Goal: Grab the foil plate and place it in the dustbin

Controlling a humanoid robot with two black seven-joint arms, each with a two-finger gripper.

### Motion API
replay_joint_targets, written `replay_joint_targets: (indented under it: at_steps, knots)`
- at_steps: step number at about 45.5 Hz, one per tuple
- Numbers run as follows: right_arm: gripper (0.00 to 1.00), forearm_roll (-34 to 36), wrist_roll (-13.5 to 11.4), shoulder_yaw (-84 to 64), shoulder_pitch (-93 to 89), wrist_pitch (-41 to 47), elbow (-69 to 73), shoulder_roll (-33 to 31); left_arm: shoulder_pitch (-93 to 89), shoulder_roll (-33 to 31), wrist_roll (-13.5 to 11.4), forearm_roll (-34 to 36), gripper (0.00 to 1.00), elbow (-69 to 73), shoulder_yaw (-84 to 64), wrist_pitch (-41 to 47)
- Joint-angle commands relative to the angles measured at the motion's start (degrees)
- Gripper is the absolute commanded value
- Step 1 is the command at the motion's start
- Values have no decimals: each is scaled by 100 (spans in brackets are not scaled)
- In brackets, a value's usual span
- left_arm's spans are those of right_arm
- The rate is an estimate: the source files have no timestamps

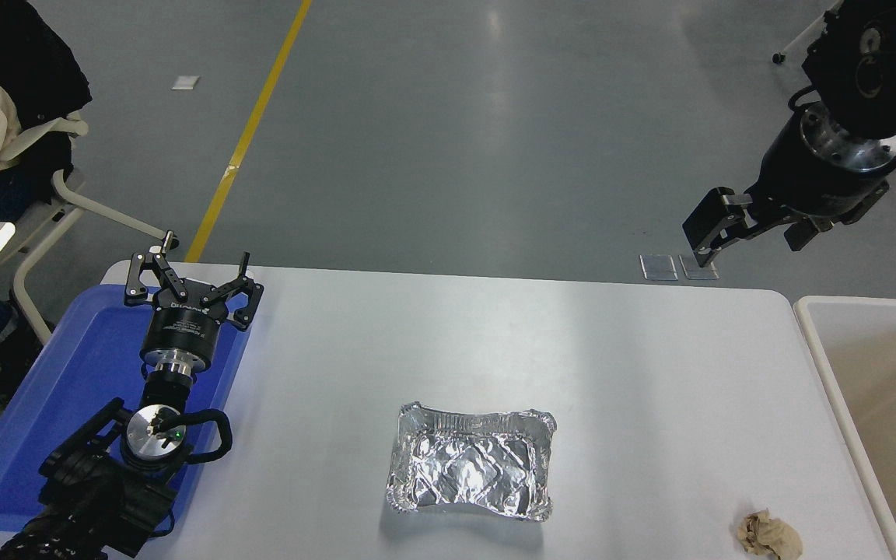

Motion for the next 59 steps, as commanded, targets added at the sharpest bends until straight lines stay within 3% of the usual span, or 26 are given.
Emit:
replay_joint_targets:
  at_steps: [1, 59]
  knots:
    - [100, 0, 0, 7, 6, 0, 0, 6, 1, 0, -13, 14, 100, 0, 0, 1]
    - [100, 0, 0, -55, 41, 0, 0, -82, 1, 0, 14, -4, 100, 0, 0, 1]
